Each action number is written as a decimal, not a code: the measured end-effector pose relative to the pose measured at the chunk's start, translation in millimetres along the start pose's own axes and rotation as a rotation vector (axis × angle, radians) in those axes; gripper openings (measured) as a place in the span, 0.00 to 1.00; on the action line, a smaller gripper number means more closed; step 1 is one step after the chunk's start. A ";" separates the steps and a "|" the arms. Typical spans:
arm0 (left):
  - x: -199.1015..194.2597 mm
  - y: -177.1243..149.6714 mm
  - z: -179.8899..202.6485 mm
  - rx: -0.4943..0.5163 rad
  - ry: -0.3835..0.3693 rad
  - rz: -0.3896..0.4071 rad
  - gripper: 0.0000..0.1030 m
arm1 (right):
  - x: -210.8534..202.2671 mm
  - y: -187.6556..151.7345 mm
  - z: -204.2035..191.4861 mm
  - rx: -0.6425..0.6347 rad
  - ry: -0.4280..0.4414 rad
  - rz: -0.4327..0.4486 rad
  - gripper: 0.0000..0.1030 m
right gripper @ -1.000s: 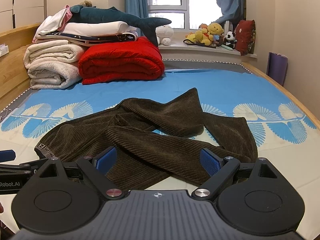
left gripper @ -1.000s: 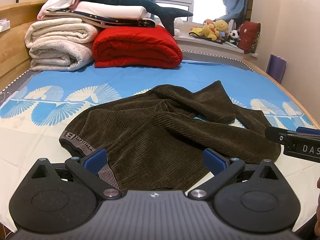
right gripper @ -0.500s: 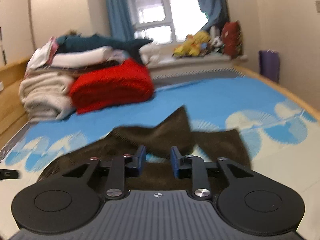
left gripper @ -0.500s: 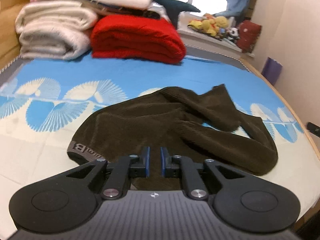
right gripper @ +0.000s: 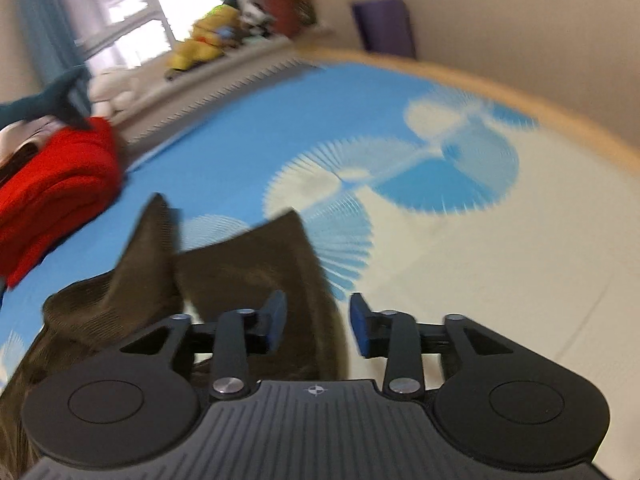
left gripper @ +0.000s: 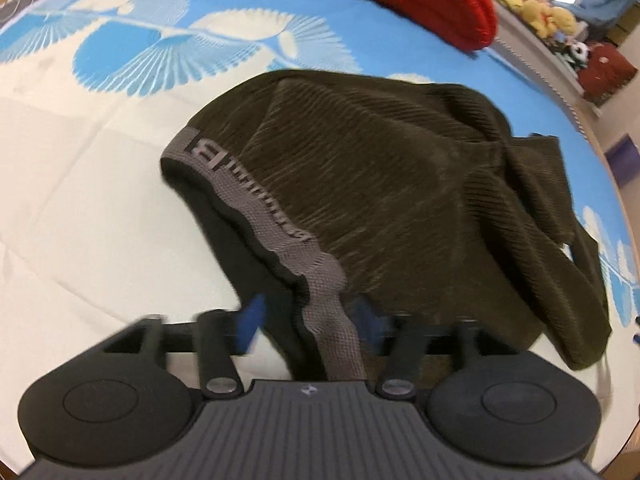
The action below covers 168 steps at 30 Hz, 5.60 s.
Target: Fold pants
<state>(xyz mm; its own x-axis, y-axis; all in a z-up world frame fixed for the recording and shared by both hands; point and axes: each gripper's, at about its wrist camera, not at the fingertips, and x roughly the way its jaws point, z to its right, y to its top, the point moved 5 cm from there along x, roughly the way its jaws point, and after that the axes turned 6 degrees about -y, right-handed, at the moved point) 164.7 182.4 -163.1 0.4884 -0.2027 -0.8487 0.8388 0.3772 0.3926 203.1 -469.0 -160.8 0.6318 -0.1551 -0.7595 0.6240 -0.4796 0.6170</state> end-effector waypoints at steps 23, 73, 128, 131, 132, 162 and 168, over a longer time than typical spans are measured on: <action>56.0 -12.5 18.1 0.181 0.100 -0.092 0.31 | 83.9 6.4 -18.4 -0.031 0.004 -0.053 0.08; -30.6 -39.6 -58.9 0.289 0.333 -0.068 0.13 | -3.2 -36.0 236.1 0.580 -0.171 -0.113 0.39; -42.8 -11.6 84.9 0.440 0.181 0.043 0.29 | -11.1 15.1 -4.4 0.264 0.307 0.034 0.07; -40.8 10.5 140.3 0.458 0.102 0.089 0.26 | 0.0 18.3 -53.0 0.234 0.400 0.033 0.00; -38.1 16.1 159.5 0.489 0.087 0.104 0.22 | -1.4 17.9 -62.5 0.231 0.419 0.019 0.00; 83.9 50.2 132.7 0.138 0.381 0.141 0.03 | 188.9 -20.0 -192.1 0.682 0.612 -0.342 0.49; 89.4 50.9 102.9 0.041 0.471 0.066 0.00 | 180.5 5.9 -174.4 0.827 0.629 -0.204 0.14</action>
<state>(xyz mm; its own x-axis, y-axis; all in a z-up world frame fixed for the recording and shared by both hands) 275.8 90.5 -182.5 0.3864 0.2557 -0.8862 0.8234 0.3373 0.4563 401.1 -349.2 -258.3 0.8223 0.3568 -0.4433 0.3878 -0.9215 -0.0222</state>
